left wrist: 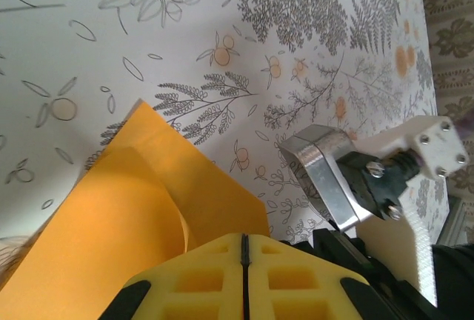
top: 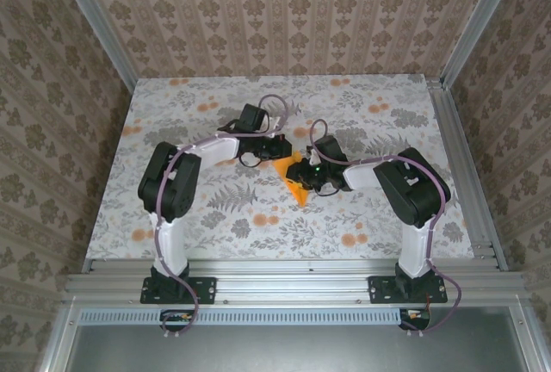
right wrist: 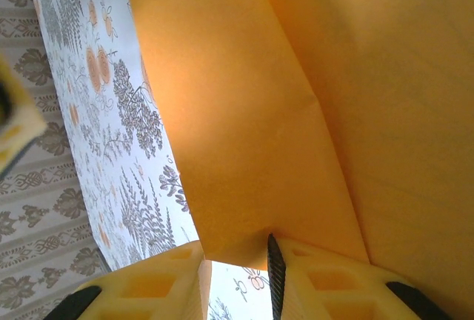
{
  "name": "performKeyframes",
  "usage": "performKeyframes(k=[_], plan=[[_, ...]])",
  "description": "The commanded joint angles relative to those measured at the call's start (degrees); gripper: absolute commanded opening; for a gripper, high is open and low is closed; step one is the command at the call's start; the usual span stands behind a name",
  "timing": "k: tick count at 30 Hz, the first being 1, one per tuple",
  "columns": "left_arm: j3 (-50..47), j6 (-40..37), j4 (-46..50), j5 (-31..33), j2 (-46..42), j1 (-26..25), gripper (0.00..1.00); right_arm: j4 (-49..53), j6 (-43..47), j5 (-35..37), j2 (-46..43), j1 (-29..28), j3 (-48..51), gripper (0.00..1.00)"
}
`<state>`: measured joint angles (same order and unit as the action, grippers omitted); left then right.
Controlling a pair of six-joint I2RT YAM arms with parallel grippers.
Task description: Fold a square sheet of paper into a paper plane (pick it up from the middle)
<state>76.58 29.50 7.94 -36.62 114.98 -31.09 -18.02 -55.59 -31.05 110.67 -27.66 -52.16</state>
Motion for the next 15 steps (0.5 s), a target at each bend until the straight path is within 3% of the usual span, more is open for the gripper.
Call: performKeyframes(k=[1, 8, 15], plan=[[2.4, -2.3, 2.9, -3.6, 1.8, -0.5, 0.08, 9.4, 1.4, 3.1, 1.4, -0.7, 2.1, 0.31], [4.4, -4.3, 5.4, -5.0, 5.0, -0.9, 0.07, 9.3, 1.3, 3.0, 1.5, -0.8, 2.0, 0.31], [5.1, -10.0, 12.5, -1.5, 6.2, -0.4, 0.05, 9.4, 1.3, 3.1, 0.8, -0.9, 1.9, 0.31]])
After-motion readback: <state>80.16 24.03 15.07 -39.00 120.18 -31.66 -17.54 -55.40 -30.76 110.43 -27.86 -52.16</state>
